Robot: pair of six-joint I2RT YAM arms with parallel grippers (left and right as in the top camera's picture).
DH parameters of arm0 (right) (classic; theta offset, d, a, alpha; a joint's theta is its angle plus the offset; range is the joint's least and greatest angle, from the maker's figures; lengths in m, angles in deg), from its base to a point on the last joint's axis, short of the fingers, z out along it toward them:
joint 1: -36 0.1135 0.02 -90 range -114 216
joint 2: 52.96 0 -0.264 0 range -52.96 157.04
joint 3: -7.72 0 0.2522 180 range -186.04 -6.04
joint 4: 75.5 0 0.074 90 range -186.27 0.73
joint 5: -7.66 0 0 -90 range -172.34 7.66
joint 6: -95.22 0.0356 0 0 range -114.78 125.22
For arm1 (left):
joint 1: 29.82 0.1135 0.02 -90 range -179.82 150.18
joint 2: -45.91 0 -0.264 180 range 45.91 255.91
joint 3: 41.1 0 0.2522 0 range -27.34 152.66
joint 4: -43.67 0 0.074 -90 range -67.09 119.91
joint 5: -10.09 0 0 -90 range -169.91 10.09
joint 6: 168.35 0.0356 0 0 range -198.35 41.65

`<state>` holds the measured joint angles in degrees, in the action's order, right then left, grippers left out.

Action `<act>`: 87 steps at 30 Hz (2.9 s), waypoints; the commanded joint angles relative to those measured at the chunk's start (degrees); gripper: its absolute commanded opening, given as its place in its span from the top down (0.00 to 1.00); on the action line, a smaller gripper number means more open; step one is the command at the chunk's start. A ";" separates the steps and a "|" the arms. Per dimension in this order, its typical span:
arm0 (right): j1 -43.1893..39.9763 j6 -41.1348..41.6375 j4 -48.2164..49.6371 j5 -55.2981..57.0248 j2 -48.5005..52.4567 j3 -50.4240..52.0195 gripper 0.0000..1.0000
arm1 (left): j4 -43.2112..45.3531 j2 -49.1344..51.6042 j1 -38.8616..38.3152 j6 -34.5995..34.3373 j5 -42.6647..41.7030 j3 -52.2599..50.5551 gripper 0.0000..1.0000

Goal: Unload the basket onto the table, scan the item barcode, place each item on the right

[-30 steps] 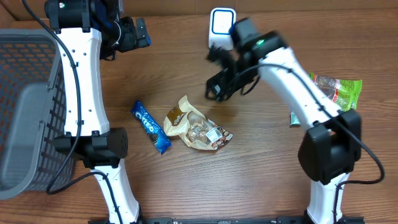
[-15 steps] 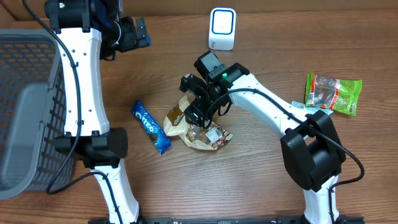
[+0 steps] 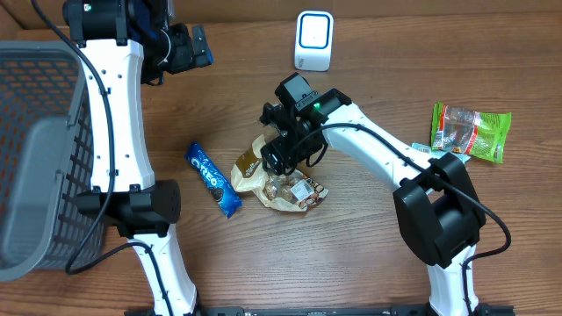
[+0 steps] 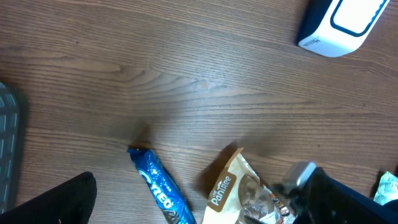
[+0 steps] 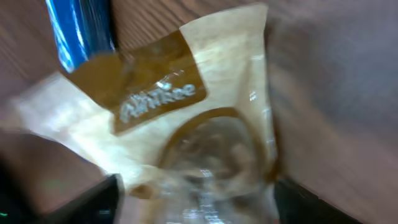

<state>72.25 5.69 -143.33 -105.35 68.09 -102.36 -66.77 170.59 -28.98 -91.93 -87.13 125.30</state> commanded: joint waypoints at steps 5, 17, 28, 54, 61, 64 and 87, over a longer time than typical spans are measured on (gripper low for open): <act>3.78 19.26 -0.68 -16.76 0.61 -1.51 0.51 | -0.11 0.04 -0.22 -0.79 0.17 1.11 0.00; 9.01 22.14 -13.18 7.78 0.61 2.21 0.72 | -0.11 0.04 -0.22 -0.79 0.17 1.11 0.00; -0.98 19.10 -15.34 36.89 0.59 2.23 0.71 | -0.11 0.04 -0.22 -0.79 0.17 1.11 0.00; -11.06 52.13 -1.84 14.14 -0.66 1.25 0.00 | -0.11 0.04 -0.22 -0.79 0.17 1.11 0.00; -11.21 56.50 13.00 15.76 -0.50 10.08 0.00 | -0.11 0.04 -0.22 -0.79 0.17 1.11 0.00; -11.26 56.39 13.88 15.32 -0.50 10.80 0.10 | -0.11 0.04 -0.22 -0.79 0.20 1.11 0.00; -17.16 -4.63 -8.11 16.87 -0.87 3.26 0.03 | -0.11 0.04 -0.22 -0.79 0.17 1.11 0.01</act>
<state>57.04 2.66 -151.61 -88.82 68.18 -96.06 -66.77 170.59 -28.98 -91.93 -87.13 125.30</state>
